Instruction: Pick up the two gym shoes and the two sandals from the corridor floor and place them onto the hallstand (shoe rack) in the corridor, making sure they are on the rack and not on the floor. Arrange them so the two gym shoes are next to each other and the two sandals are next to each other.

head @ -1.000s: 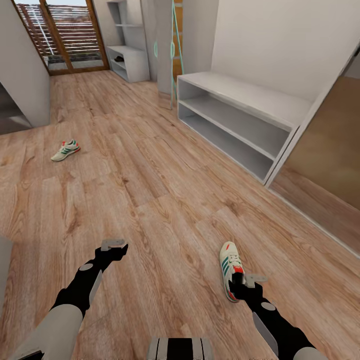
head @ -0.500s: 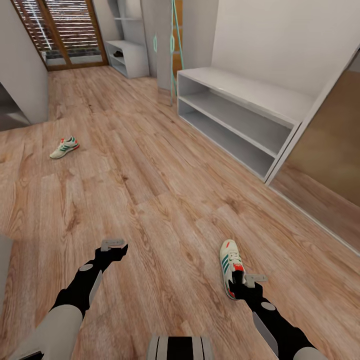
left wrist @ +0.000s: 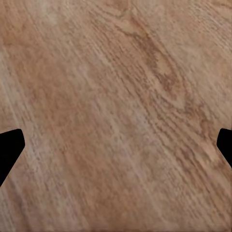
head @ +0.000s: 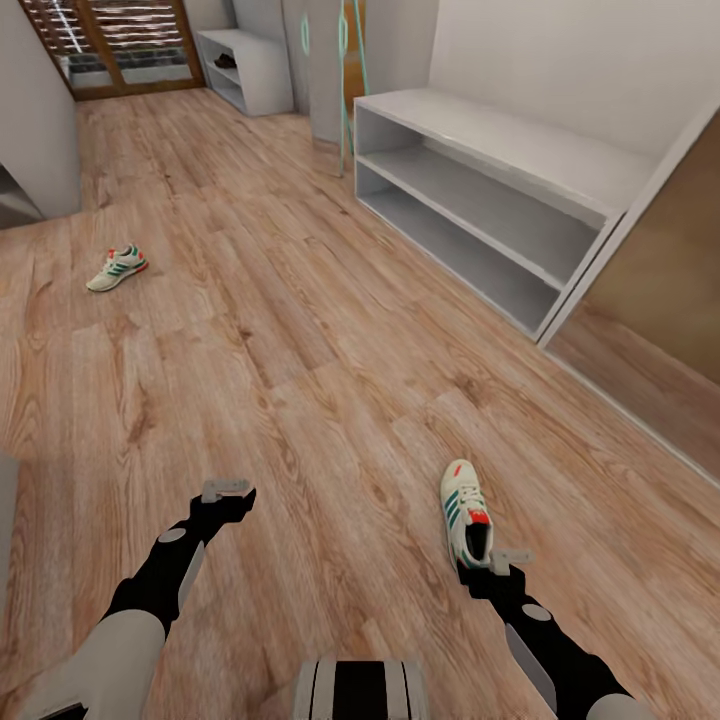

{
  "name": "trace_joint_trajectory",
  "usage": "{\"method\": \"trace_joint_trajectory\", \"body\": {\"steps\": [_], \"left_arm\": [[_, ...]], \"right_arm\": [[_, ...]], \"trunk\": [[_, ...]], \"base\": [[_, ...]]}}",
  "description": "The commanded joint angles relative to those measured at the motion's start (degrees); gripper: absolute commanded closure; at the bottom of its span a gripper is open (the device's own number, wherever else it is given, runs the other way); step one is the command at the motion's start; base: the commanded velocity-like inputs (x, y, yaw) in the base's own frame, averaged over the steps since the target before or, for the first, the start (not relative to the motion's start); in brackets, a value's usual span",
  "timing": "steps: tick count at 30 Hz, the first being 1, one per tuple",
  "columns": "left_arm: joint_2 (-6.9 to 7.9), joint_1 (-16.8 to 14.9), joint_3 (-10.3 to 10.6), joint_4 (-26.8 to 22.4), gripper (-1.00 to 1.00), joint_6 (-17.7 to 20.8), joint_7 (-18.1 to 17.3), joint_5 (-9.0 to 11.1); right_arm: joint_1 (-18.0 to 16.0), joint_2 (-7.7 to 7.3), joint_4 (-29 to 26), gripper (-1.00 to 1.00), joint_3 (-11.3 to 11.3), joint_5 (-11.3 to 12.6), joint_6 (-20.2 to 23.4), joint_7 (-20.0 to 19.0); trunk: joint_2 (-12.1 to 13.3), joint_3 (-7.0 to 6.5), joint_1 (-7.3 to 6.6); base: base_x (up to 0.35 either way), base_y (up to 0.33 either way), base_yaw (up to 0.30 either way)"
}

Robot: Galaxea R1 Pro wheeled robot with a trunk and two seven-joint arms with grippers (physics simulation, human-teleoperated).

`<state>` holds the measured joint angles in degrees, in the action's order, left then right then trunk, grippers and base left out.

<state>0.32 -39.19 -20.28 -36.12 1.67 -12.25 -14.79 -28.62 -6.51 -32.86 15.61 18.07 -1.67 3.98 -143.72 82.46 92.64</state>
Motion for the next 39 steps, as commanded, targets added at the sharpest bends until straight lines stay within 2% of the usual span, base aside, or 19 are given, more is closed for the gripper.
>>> {"method": "trace_joint_trajectory", "body": {"steps": [1,12,21,39], "left_arm": [[-0.06,0.0,-0.4,-0.1,-1.00,0.2,-0.5,-0.5],[0.02,0.0,-0.4,-0.1,-1.00,0.2,-0.5,-0.5],[0.03,0.0,-0.5,-0.1,-1.00,0.2,-0.5,-0.5],[0.03,0.2,-0.7,-0.1,-1.00,0.1,-0.4,-0.5]], "right_arm": [[0.0,-0.08,0.0,-1.00,0.5,0.6,-0.2,0.4],[0.0,-0.08,-0.1,-1.00,0.5,0.6,-0.2,0.4],[0.0,-0.08,-0.1,-1.00,0.5,0.6,-0.1,0.4],[0.0,-0.08,-0.1,-1.00,0.5,0.6,-0.2,0.4]], "trunk": [[0.0,0.35,0.01],[0.0,0.73,0.01],[-0.2,3.44,0.24],[-0.2,4.02,0.24]], "base": [[0.000,0.000,0.000],[0.000,0.000,0.000],[0.000,0.000,0.000],[0.005,0.000,0.000]]}}
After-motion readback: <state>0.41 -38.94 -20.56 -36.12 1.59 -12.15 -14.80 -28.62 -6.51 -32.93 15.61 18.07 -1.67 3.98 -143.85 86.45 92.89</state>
